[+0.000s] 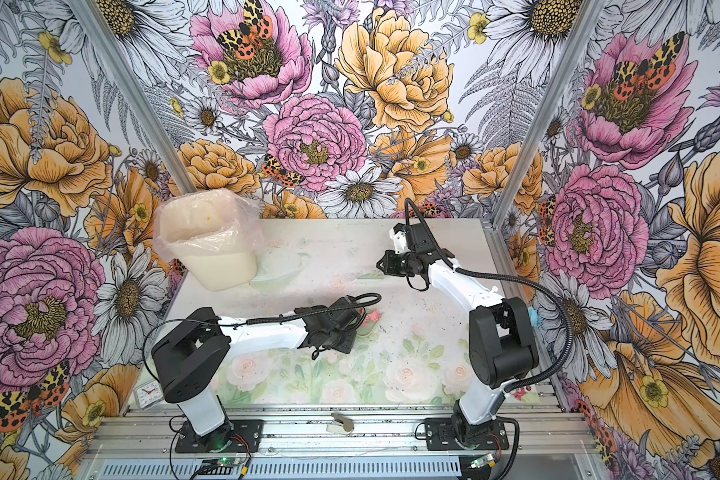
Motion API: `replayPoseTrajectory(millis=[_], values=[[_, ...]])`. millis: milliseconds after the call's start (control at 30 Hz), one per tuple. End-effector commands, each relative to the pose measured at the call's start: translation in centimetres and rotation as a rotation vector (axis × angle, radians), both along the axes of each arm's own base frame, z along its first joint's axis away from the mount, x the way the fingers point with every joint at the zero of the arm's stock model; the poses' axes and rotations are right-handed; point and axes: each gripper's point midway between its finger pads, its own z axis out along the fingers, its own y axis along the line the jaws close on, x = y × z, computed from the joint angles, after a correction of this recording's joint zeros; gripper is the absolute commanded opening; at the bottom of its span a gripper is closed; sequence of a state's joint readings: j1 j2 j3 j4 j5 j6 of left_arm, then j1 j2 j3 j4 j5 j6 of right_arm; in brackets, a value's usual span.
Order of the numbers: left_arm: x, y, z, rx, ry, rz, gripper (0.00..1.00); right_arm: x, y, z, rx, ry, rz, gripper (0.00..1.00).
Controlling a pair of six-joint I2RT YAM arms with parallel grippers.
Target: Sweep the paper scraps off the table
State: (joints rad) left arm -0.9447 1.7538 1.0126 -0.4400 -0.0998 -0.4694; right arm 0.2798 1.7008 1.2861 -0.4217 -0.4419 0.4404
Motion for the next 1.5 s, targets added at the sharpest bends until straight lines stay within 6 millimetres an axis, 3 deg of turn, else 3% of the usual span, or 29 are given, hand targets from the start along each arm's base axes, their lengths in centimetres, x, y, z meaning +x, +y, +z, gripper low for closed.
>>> replayPoseTrajectory(millis=[0, 400, 700, 1033, 1467], values=[[0.6, -0.3, 1.1, -0.03, -0.052, 0.009, 0.0, 0.7, -0.1, 0.4, 0.01, 0.0, -0.02, 0.0], [1.1, 0.1, 3.0, -0.038, -0.122, 0.03, 0.0, 1.3, -6.5, 2.6, 0.027, -0.032, -0.194, 0.0], [1.5, 0.4, 4.7, -0.042, -0.181, 0.044, 0.0, 1.2, -10.0, 2.6, 0.044, -0.029, -0.264, 0.0], [1.8, 0.8, 8.0, -0.043, -0.224, 0.039, 0.0, 1.0, -11.8, 3.2, 0.056, -0.036, -0.306, 0.0], [2.9, 3.2, 15.4, -0.011, -0.32, 0.05, 0.0, 0.6, -12.8, 3.2, 0.072, -0.03, -0.323, 0.0]])
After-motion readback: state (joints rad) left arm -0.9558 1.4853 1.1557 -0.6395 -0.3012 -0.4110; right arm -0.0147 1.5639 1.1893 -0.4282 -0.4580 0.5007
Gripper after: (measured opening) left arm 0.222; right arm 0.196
